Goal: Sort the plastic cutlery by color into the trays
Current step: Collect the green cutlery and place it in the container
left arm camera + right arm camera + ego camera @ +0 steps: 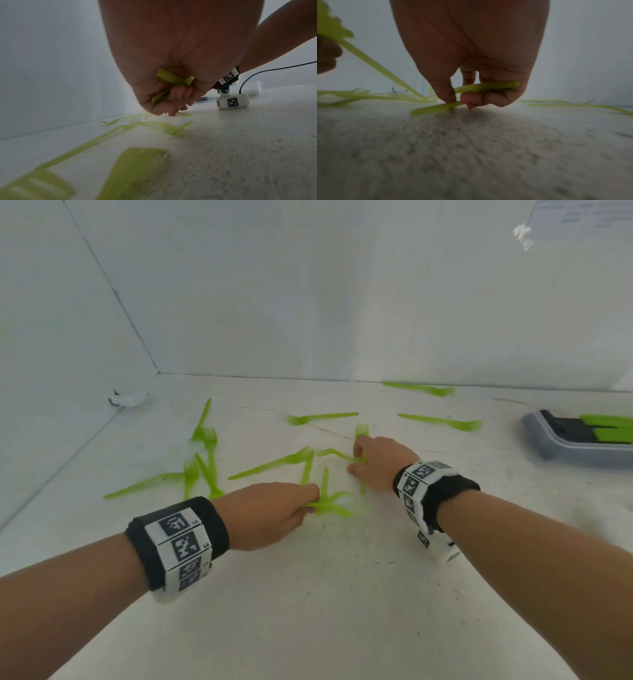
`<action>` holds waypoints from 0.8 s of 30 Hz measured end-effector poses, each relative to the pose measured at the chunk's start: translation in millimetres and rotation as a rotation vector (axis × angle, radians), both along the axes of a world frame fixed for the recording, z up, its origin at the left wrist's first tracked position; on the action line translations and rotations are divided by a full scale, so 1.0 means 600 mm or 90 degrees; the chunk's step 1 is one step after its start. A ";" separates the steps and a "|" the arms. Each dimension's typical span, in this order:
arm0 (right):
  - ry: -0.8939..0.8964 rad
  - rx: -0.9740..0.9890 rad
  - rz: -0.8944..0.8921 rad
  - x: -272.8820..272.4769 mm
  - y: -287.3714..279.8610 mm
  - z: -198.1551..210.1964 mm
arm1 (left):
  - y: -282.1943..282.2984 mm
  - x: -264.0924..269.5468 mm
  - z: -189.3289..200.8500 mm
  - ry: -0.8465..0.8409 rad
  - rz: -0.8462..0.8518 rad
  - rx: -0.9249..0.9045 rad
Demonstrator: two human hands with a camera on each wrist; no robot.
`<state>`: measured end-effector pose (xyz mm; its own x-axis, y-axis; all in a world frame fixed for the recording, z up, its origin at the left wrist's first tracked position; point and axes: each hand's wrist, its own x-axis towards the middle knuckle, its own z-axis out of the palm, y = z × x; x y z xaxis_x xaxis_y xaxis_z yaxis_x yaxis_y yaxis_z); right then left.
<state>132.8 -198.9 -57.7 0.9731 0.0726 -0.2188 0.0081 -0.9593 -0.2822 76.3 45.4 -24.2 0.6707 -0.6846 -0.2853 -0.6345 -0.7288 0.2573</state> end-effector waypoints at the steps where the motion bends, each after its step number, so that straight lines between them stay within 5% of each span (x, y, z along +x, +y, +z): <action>1: -0.003 -0.010 -0.016 -0.001 0.004 0.001 | 0.007 0.005 0.000 -0.012 -0.008 -0.003; 8: 0.012 0.100 -0.187 -0.017 -0.004 0.013 | 0.005 0.049 -0.003 -0.097 -0.109 0.077; 16: 0.159 0.293 -0.133 -0.028 0.020 0.028 | -0.040 0.071 -0.033 -0.161 -0.209 0.063; 20: 0.069 0.194 -0.096 -0.032 -0.004 0.032 | -0.043 0.076 -0.032 -0.166 -0.208 0.112; 24: -0.070 0.197 -0.237 -0.028 -0.063 0.041 | -0.031 0.088 -0.033 -0.168 -0.197 0.162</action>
<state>116.1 -236.6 -33.3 0.9615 -0.2384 -0.1369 -0.2733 -0.7740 -0.5712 129.0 26.9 -44.2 0.5190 -0.7938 -0.3170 -0.8510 -0.5147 -0.1043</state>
